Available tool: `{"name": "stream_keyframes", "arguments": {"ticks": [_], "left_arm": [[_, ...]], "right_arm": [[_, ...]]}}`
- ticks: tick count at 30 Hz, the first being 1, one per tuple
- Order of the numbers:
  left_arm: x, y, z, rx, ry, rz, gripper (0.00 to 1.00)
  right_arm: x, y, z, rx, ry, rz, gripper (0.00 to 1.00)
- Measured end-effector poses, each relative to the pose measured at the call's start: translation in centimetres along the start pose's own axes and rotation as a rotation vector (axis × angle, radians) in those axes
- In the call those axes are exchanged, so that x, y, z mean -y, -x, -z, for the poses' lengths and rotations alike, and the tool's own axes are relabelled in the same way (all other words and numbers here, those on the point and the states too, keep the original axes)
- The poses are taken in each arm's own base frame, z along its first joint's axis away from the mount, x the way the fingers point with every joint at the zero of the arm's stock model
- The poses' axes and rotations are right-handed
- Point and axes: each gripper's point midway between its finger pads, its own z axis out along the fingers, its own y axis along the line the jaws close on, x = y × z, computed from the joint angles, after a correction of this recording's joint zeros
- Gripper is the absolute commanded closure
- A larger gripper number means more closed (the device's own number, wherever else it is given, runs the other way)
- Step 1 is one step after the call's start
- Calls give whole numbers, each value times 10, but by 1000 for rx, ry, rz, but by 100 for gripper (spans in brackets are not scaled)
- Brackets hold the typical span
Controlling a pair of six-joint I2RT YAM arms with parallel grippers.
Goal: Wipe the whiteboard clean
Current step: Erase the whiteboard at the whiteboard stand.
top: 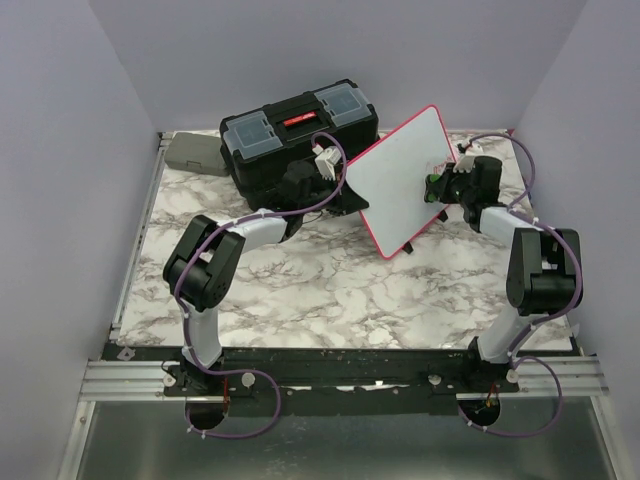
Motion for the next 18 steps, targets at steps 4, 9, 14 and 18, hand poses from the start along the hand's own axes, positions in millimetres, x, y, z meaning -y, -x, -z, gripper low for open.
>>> {"name": "stream_keyframes", "arguments": {"ticks": [4,9,14,18], "left_arm": [[1,-1,0,-4,-4,1,100],[2,0,-1,-7,-9,1,100],[2,-2,-1,-17,-17,6,100],[5,-4,-2,-27,-27,6,100]], "right_arm": [[-11,6,0,6,54,-23,99],[-20,17,-1,29,92,-41,99],[-6,40,-5,85,-11,-69,99],[0,52,-5,124,-42,-64,99]]}}
